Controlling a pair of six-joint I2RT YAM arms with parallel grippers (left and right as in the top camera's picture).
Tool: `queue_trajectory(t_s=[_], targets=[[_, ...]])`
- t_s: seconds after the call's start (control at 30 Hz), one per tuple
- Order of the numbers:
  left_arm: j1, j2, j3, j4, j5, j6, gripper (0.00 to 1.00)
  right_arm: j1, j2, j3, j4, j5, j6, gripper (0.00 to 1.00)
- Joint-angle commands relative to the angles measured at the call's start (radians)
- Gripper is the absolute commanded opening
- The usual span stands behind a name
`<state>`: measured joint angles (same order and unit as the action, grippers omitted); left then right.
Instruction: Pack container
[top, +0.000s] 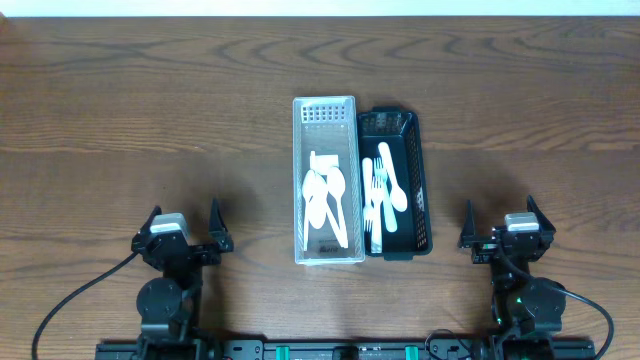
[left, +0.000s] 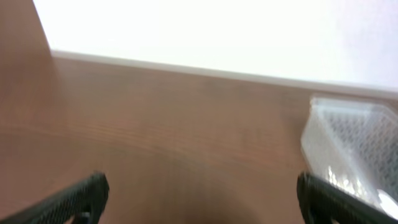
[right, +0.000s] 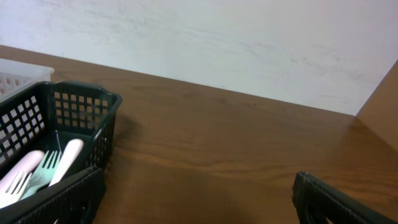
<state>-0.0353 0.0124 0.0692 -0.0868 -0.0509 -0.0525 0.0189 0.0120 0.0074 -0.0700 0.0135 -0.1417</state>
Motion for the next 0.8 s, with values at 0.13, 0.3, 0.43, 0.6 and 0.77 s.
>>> queue_trajectory(t_s=[0.13, 0.3, 0.43, 0.6, 0.77], targets=[[0.011, -0.01, -0.065, 0.015, 0.011, -0.009, 0.98, 0.008, -0.006, -0.002, -0.005, -0.01, -0.013, 0.99], [0.011, -0.01, -0.065, 0.014, 0.043, -0.013, 0.98, 0.008, -0.006, -0.002, -0.005, -0.01, -0.013, 0.99], [0.011, -0.005, -0.065, 0.014, 0.043, -0.013, 0.98, 0.008, -0.006, -0.002, -0.005, -0.011, -0.013, 0.99], [0.011, 0.004, -0.065, 0.014, 0.043, -0.013, 0.98, 0.008, -0.006, -0.002, -0.005, -0.01, -0.013, 0.99], [0.011, 0.013, -0.065, 0.014, 0.043, -0.013, 0.98, 0.008, -0.006, -0.002, -0.005, -0.01, -0.013, 0.99]])
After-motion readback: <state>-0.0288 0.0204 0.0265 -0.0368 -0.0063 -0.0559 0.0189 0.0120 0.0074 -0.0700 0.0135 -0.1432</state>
